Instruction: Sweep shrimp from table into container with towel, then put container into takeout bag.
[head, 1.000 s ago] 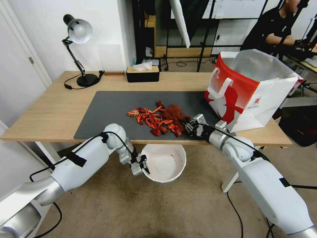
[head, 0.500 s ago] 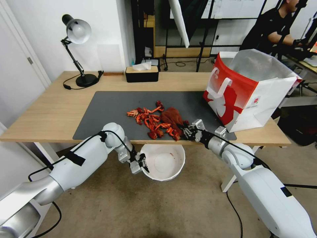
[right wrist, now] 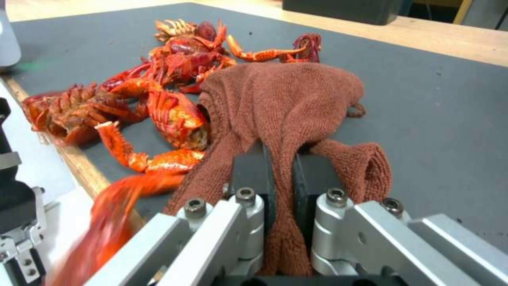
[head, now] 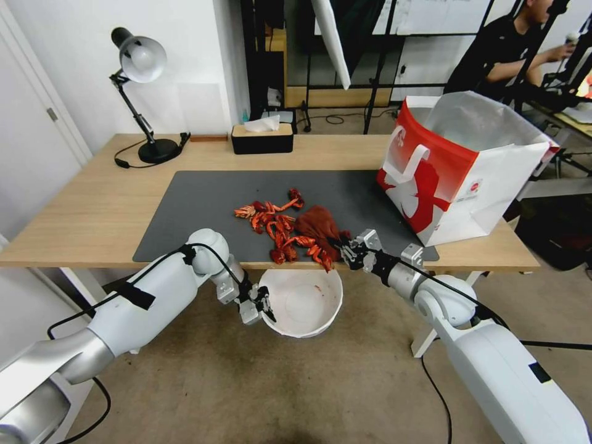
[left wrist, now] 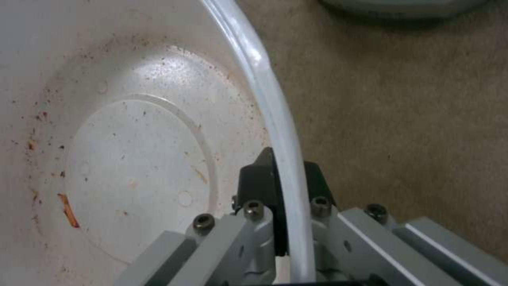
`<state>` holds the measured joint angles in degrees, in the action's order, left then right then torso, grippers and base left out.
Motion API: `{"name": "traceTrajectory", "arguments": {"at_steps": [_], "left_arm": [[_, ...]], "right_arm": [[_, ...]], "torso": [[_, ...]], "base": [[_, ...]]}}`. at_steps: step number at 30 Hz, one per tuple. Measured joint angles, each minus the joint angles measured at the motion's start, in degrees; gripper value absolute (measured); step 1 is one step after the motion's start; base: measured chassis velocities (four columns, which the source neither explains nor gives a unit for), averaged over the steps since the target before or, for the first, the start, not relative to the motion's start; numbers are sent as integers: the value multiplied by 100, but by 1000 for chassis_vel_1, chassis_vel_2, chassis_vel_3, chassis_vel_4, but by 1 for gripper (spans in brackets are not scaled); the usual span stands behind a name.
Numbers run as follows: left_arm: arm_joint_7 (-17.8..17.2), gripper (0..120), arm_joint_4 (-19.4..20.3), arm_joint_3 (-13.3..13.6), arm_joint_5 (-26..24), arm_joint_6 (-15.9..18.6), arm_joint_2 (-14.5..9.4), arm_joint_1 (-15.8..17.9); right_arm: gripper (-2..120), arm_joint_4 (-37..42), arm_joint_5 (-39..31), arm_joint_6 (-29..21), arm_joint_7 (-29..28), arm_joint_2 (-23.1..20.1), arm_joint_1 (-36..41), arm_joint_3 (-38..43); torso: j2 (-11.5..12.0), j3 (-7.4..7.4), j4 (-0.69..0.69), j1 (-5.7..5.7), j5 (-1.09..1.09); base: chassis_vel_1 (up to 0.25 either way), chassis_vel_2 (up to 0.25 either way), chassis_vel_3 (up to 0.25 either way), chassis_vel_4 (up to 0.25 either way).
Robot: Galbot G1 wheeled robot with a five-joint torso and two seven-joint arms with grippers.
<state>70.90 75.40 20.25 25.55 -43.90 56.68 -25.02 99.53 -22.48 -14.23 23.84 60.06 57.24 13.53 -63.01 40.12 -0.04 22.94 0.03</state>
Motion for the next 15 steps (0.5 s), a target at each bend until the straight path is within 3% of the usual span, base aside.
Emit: {"name": "traceTrajectory", "arguments": {"at_steps": [15], "left_arm": [[-7, 0, 68, -127, -38, -2, -98, -112]], "right_arm": [[4, 144, 114, 7, -15, 149, 122, -3]], "torso": [[0, -1, 1, -1, -2]], "base": [[0, 0, 0, 0]]}}
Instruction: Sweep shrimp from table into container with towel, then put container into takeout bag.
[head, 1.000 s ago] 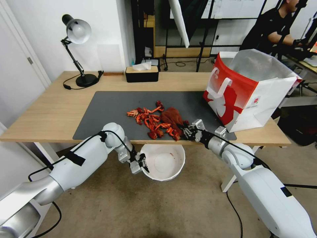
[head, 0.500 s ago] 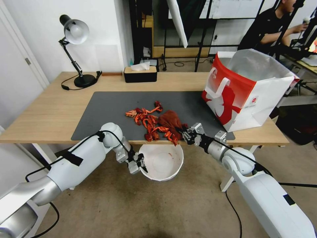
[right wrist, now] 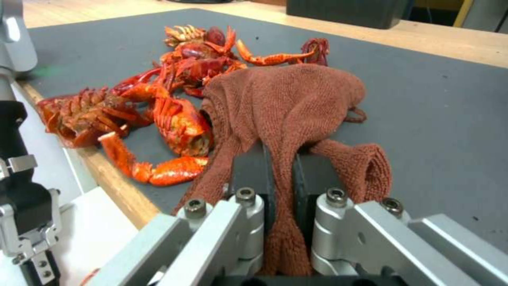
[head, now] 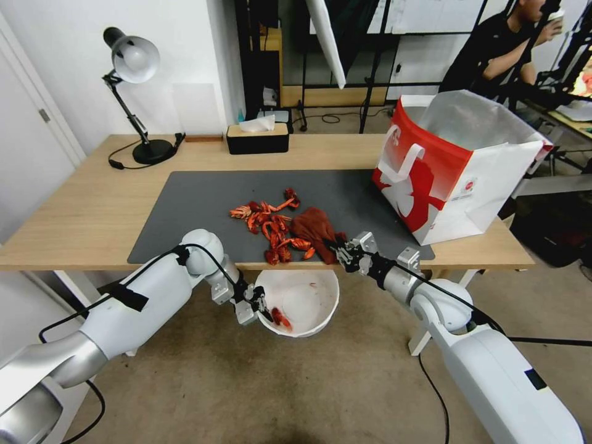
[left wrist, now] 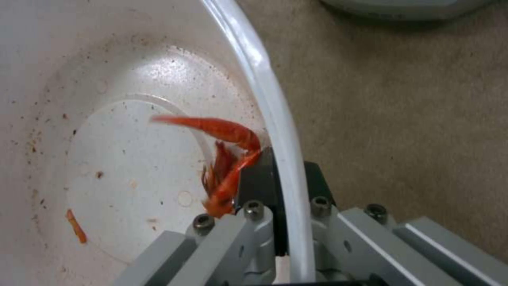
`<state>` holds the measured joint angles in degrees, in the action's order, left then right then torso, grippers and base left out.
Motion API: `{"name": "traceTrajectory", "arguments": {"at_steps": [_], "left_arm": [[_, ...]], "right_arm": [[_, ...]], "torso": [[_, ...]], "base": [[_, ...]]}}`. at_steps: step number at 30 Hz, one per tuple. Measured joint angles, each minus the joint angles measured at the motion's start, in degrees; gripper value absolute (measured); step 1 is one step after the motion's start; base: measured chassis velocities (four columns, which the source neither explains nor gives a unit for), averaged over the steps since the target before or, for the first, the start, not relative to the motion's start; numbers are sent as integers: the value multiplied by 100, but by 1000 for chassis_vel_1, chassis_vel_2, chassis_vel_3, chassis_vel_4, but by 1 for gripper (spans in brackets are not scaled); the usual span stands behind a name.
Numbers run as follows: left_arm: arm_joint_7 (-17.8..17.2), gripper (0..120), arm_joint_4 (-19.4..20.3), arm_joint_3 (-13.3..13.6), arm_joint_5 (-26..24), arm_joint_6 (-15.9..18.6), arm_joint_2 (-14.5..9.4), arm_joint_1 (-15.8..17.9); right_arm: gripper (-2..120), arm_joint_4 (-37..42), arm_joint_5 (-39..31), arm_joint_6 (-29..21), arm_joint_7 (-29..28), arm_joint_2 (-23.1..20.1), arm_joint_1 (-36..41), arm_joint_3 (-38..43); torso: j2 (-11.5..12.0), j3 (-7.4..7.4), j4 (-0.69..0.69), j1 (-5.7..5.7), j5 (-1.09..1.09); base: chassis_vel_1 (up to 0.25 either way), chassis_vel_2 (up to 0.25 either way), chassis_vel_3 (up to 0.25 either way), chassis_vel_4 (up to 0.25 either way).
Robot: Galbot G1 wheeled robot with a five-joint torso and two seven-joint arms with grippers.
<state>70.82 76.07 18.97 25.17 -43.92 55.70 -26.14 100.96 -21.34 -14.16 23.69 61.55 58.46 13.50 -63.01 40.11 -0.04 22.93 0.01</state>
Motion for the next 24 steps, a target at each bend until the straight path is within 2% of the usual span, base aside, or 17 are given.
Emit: {"name": "traceTrajectory", "arguments": {"at_steps": [13, 24], "left_arm": [[3, 0, 5, -90, -12, -17, -94, -48], [60, 0, 5, -139, -14, -61, -223, -80]], "right_arm": [[4, 182, 56, 17, 44, 23, 155, 38], [4, 279, 77, 53, 118, 17, 242, 59]], "torso": [[-1, 0, 2, -1, 0], [0, 1, 18, -1, -5]], "base": [[0, 0, 0, 0], [0, 0, 0, 0]]}}
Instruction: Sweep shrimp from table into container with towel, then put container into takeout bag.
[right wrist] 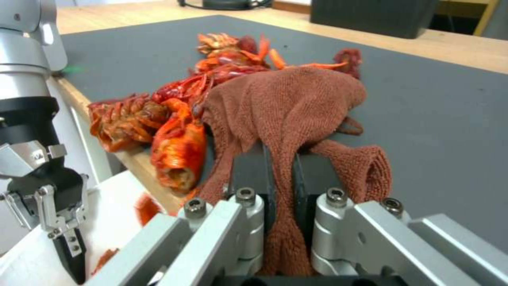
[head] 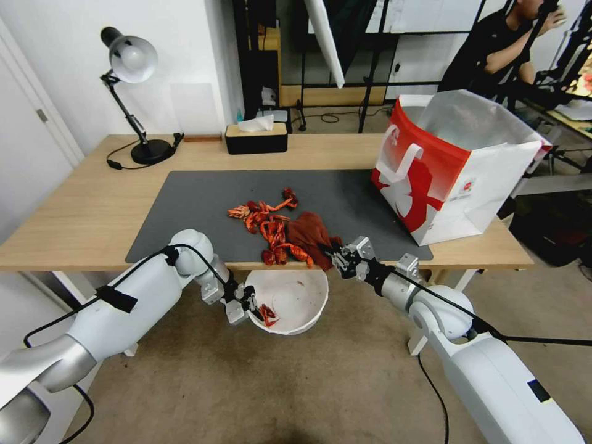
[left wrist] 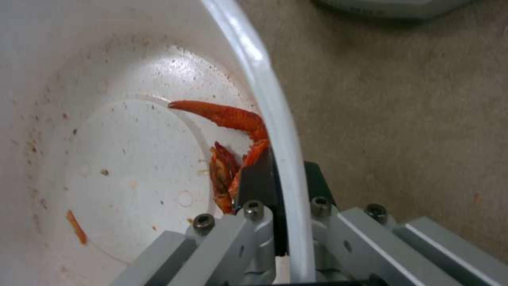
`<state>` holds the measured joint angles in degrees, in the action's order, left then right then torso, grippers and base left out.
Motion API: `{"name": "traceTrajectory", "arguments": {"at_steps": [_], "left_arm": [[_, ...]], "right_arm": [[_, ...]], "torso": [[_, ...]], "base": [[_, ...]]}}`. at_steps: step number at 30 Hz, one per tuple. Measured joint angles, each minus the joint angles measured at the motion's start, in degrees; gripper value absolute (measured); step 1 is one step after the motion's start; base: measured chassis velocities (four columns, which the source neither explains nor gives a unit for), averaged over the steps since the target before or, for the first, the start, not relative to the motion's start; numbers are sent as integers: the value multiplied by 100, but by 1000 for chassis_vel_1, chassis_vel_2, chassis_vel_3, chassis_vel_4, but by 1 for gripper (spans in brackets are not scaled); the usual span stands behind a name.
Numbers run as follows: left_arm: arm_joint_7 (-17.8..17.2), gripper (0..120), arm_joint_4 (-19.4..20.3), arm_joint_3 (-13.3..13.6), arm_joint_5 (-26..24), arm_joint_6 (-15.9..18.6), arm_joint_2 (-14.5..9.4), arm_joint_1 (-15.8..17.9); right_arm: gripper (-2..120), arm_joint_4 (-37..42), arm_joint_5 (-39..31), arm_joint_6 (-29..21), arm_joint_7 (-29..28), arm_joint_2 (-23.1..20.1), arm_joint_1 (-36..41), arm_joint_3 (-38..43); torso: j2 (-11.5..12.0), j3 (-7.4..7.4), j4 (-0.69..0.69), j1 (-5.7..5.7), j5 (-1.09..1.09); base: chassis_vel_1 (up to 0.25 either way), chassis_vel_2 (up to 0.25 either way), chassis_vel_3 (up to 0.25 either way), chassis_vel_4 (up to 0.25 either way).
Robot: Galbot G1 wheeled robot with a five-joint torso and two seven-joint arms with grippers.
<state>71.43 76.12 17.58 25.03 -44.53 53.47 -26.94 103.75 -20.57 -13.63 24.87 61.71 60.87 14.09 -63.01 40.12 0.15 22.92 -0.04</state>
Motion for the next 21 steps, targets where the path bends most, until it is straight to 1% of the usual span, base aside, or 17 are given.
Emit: {"name": "traceTrajectory", "arguments": {"at_steps": [1, 2, 3, 5, 13, 14, 21], "left_arm": [[2, 0, 3, 3, 0, -9, -12, -14], [3, 0, 3, 3, 0, -12, -18, -18], [3, 0, 3, 3, 0, -12, -18, -18], [3, 0, 7, 0, -1, -16, -20, -19], [-1, 0, -10, 16, -1, -23, 30, 14], [-3, 0, -12, 30, -4, -23, 40, 27], [-8, 0, -34, 56, -7, -25, 44, 73]], "right_arm": [[4, 0, 9, 10, 11, 0, 10, 0], [4, 5, 11, 12, 15, -1, 21, 1], [4, 5, 11, 12, 15, -1, 21, 1], [4, 38, 20, 17, 30, -13, 49, 11], [4, 119, 34, 62, 130, -77, 134, 81], [4, 164, 45, 82, 176, -105, 170, 108], [4, 235, 72, 115, 291, -209, 228, 182]], "torso": [[0, 0, 0, -1, 5], [0, -1, -5, 0, 4], [0, -1, -5, 0, 4], [0, 0, -9, 0, 3], [-1, -1, -12, 0, 4], [-1, -1, -15, 0, 4], [-1, -1, -17, 0, 6]], "base": [[0, 0, 0, 0], [0, 0, 0, 0], [0, 0, 0, 0], [0, 0, 0, 0], [0, 0, 0, 0], [0, 0, 0, 0], [0, 0, 0, 0]]}}
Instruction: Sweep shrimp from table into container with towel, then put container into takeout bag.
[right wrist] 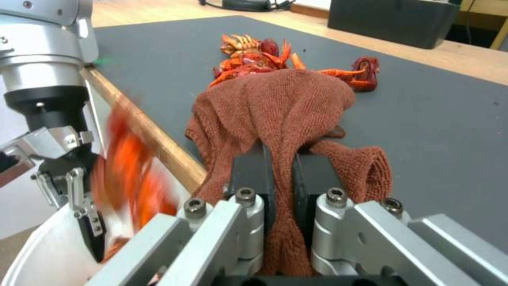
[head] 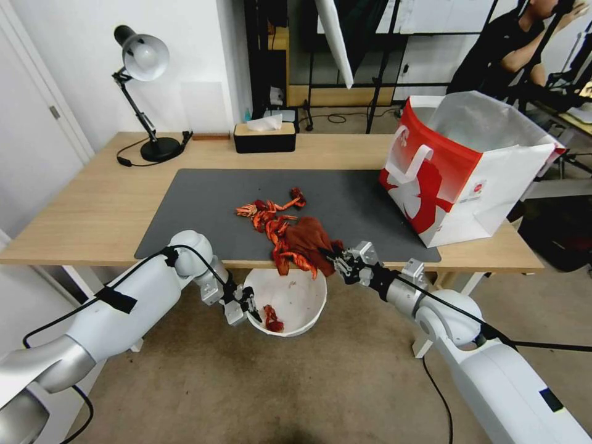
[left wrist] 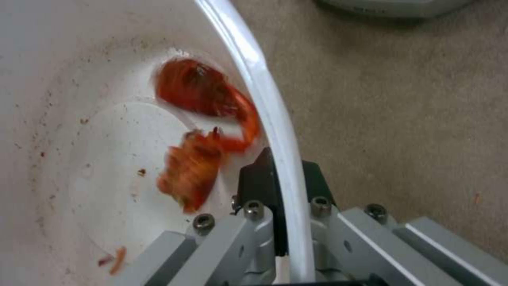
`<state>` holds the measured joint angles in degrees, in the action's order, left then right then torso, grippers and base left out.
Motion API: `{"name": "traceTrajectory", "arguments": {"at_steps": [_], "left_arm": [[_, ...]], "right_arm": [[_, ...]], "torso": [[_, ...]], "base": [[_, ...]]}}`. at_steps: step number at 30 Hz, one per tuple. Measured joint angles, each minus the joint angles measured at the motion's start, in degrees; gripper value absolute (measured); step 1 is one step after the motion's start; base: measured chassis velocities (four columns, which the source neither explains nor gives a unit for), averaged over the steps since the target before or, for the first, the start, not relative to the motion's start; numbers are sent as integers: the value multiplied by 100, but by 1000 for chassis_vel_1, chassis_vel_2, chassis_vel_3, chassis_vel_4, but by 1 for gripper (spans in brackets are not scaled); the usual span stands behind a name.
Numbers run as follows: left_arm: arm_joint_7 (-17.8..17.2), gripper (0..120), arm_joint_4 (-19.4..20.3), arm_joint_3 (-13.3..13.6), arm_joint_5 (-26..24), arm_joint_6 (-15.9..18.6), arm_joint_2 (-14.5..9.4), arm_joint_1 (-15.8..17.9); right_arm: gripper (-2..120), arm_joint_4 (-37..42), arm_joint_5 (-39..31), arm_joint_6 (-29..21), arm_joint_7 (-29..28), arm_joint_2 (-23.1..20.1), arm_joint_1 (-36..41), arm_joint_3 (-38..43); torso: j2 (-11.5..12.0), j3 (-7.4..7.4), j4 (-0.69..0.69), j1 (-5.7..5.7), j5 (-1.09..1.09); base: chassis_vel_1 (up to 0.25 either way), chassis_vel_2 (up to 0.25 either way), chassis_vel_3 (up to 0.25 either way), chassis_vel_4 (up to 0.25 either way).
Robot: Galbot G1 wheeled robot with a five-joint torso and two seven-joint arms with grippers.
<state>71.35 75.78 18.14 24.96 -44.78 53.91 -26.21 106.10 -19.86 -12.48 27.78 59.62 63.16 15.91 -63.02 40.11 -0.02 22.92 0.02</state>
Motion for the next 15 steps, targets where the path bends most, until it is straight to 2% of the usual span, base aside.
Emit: {"name": "traceTrajectory", "arguments": {"at_steps": [15], "left_arm": [[-4, 0, -9, 28, -22, -3, 2, 37]], "right_arm": [[4, 204, -25, 66, 566, -68, 182, 140]], "torso": [[0, 0, 2, 0, -1]], "base": [[0, 0, 0, 0]]}}
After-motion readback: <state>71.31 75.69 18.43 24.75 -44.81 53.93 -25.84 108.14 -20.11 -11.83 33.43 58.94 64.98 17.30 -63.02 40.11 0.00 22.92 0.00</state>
